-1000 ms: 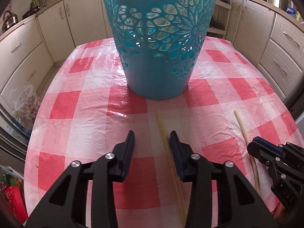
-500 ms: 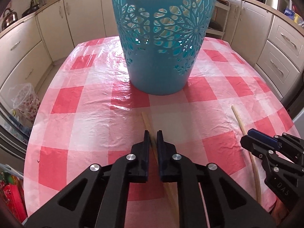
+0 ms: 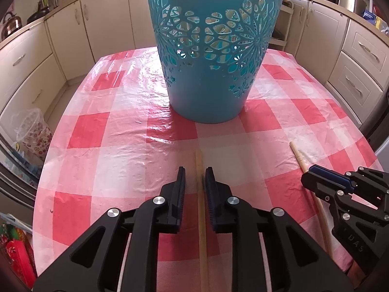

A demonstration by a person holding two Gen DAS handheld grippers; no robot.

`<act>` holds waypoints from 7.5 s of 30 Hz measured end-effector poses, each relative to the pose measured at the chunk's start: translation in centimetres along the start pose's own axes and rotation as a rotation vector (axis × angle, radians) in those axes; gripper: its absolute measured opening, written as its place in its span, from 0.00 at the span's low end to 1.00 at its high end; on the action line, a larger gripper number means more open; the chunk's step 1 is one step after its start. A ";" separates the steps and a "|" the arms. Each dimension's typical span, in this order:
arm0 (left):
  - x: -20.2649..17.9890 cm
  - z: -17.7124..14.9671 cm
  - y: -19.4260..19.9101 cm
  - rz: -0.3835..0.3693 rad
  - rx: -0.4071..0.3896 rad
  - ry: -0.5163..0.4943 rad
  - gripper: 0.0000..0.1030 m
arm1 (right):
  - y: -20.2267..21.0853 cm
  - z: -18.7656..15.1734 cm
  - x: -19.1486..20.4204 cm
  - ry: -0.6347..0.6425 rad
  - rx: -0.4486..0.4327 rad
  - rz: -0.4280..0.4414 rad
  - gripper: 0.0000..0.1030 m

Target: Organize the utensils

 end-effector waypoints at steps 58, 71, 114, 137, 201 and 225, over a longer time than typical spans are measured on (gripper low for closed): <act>1.5 7.8 13.1 -0.189 -0.313 0.173 0.05 | 0.0 -0.2 -1.9 -0.129 -0.014 0.125 0.08; 3.0 8.6 13.5 -0.194 -0.327 0.213 0.05 | 0.0 -0.2 -1.9 -0.128 -0.015 0.125 0.09; 2.5 24.2 17.0 -0.194 -0.609 0.243 0.05 | 0.0 -0.3 0.9 0.011 -0.012 0.132 0.44; 5.3 25.6 15.2 -0.224 -0.653 0.332 0.05 | -0.1 0.3 -0.8 -0.102 -0.006 0.233 0.44; 4.4 26.1 8.6 -0.047 -0.765 0.373 0.05 | 0.4 0.0 -1.7 -0.173 -0.017 0.290 0.44; 5.7 19.7 12.7 0.059 -0.651 0.282 0.25 | 0.7 -0.2 -1.5 -0.157 -0.010 0.269 0.44</act>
Point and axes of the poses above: each gripper's, at about its wrist camera, not at the fingertips, and y roughly against the way its jaws point, x to its left, z to its top, the point moved 5 cm from there along -y, roughly the way its jaws point, and after that the axes turned 4 degrees about -x, right-handed, at the moved point
